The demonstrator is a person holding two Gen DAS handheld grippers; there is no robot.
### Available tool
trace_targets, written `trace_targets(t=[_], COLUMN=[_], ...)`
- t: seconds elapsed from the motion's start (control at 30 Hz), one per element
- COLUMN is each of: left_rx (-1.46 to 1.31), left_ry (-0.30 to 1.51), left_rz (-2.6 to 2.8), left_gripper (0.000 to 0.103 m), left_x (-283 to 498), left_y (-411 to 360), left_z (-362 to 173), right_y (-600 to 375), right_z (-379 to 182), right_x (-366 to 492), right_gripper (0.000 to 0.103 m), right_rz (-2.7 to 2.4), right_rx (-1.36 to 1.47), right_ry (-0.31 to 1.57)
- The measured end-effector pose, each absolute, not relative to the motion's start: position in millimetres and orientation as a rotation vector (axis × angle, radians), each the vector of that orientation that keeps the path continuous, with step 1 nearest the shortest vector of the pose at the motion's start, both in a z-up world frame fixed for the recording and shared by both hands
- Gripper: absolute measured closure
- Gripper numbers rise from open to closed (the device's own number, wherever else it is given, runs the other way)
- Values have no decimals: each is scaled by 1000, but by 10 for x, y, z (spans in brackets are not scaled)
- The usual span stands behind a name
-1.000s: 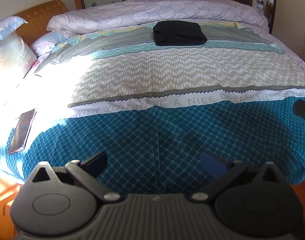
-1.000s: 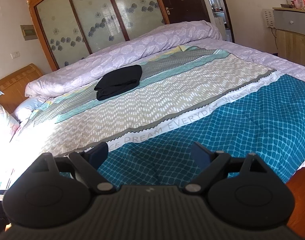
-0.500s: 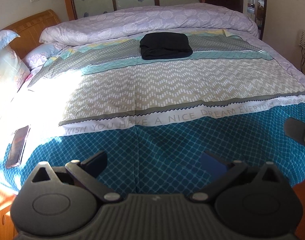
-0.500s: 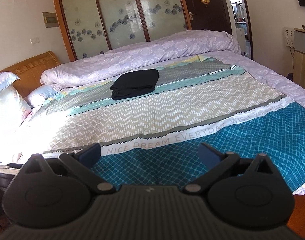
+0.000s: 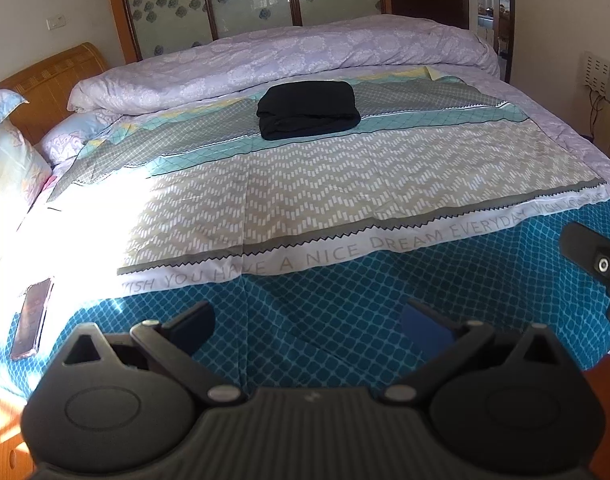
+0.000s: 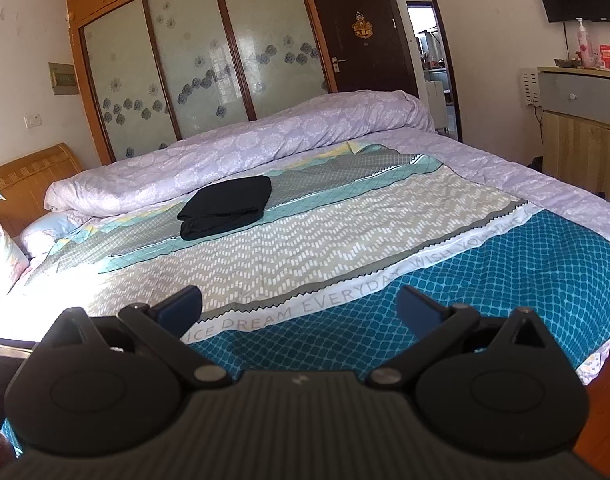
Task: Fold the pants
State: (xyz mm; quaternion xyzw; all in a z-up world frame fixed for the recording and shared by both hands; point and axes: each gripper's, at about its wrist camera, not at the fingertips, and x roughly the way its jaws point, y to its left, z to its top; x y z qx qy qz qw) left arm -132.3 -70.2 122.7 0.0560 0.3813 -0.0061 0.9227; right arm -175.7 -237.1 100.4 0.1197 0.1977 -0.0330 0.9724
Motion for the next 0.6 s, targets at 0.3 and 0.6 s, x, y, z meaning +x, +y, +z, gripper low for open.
trace_targets(t=[0.3,0.6], left_rx=[93,91], left_ry=[805,837], left_rz=[13,30], left_gripper=[0,0], left_x=[-1323,-1304], left_y=[-604,-525], left_z=[1181,1065], right_y=[-2342,-2273], right_z=[996,945], right_x=[-1798,-1774], right_gripper=[0,0], right_rz=[-88,-38], right_rx=[258,257], right_ry=[372,424])
